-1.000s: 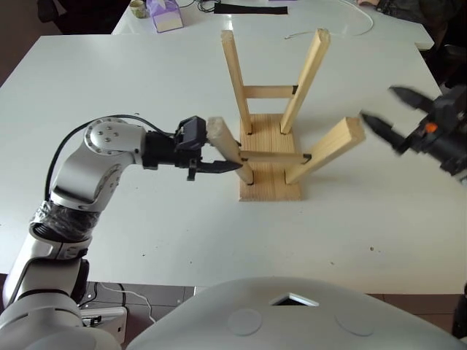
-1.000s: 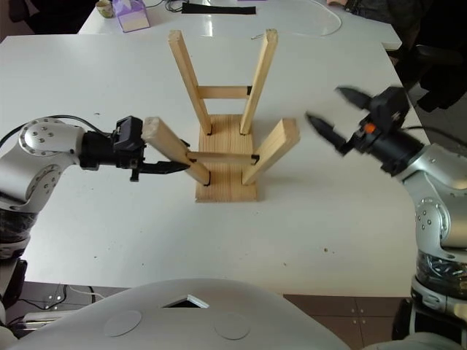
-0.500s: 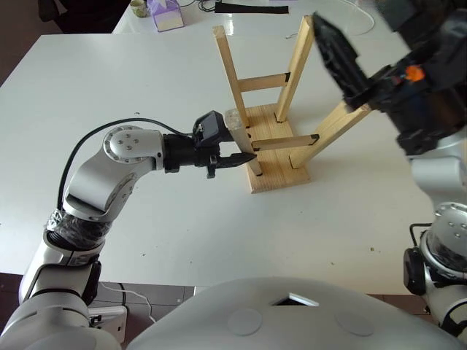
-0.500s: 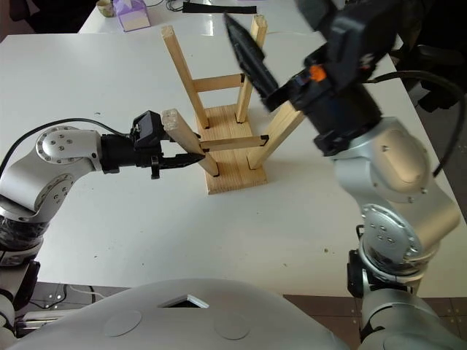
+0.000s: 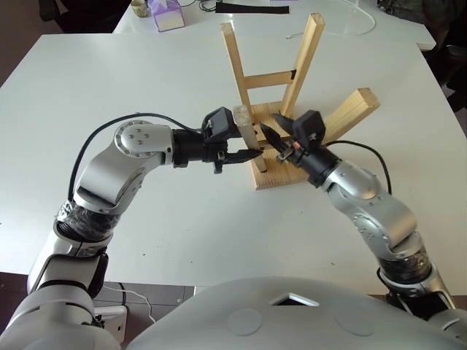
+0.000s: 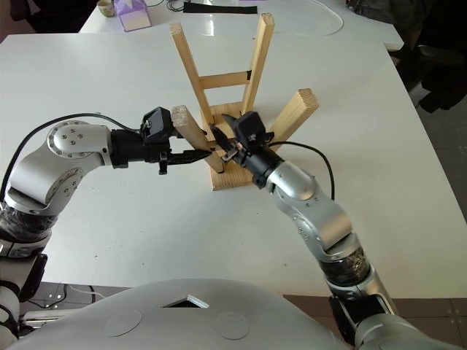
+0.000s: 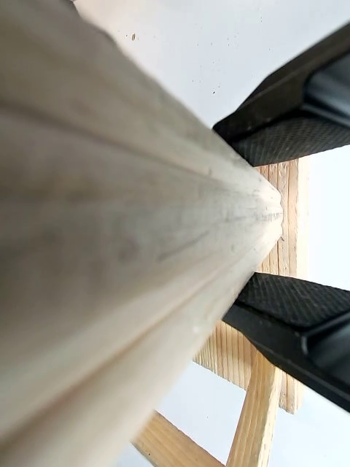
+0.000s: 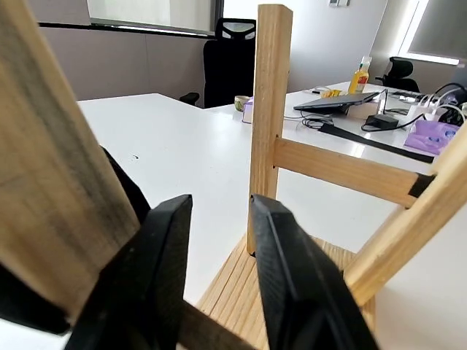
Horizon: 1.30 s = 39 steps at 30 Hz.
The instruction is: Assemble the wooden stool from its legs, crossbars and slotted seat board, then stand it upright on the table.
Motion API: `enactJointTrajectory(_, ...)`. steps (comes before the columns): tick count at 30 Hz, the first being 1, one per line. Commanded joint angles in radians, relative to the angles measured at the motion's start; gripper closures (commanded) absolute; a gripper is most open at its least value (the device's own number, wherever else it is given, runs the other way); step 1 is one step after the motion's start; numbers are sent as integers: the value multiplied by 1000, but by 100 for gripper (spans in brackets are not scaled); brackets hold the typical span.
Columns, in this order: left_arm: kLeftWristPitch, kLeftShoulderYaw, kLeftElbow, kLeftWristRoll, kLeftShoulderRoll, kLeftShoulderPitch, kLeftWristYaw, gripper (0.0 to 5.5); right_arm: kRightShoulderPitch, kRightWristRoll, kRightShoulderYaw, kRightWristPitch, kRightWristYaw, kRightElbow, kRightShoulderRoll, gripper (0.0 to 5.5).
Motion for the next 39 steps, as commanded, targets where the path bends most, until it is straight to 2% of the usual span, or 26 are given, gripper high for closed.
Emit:
enactJointTrajectory(1, 41, -72, 44, 81, 13, -8, -20, 342, 38, -69, 27, 26, 43, 103, -13, 473)
enactJointTrajectory(5, 34, -101, 68, 101, 2, -22, -28, 342, 3, -100, 27, 16, 85, 89, -6, 534)
enactJointTrajectory(8, 30, -107, 81, 110, 5, -15, -29, 342, -30, 8, -74, -2, 100, -36, 54, 548)
enactJointTrajectory(12, 27, -83, 78, 108, 38, 24, -25, 342, -161, 442, -386, 26, -8, -285, 132, 548)
enactJointTrajectory(14, 33, -68, 63, 101, 49, 45, -14, 342, -209, 589, -576, 26, -77, -321, 51, 548)
enactJointTrajectory(17, 50, -39, 27, 87, 51, 73, 11, 342, -119, 556, -848, 57, -79, -226, -105, 503)
enactJointTrajectory(19, 61, -27, 6, 78, 44, 78, 28, 342, 3, 343, -896, 43, -55, -66, -199, 471)
enactJointTrajectory(22, 74, -24, -7, 73, 34, 74, 44, 342, 126, 38, -837, -50, -61, 198, -322, 433)
enactJointTrajectory(24, 72, -26, -2, 77, 33, 69, 40, 342, 163, -137, -741, -117, -74, 292, -379, 399)
enactJointTrajectory(25, 73, -26, -1, 78, 34, 66, 37, 342, 137, -191, -676, -124, -82, 286, -370, 388)
enactJointTrajectory(28, 75, -43, 1, 84, 33, 47, 23, 342, 7, -223, -472, -119, -56, 156, -241, 338)
enactJointTrajectory(30, 79, -65, 3, 89, 22, 14, 8, 342, -79, -45, -276, -43, 1, -65, -60, 309)
enactJointTrajectory(32, 86, -82, -2, 88, 11, -19, -4, 342, -138, 119, -140, 41, 34, -263, 49, 281)
enactJointTrajectory(35, 98, -92, -28, 79, 4, -38, -14, 342, -161, 209, -134, 131, 56, -352, 77, 222)
enactJointTrajectory(39, 89, -89, -23, 92, 2, -17, -1, 342, -76, 75, -233, 136, 98, -223, -20, 202)
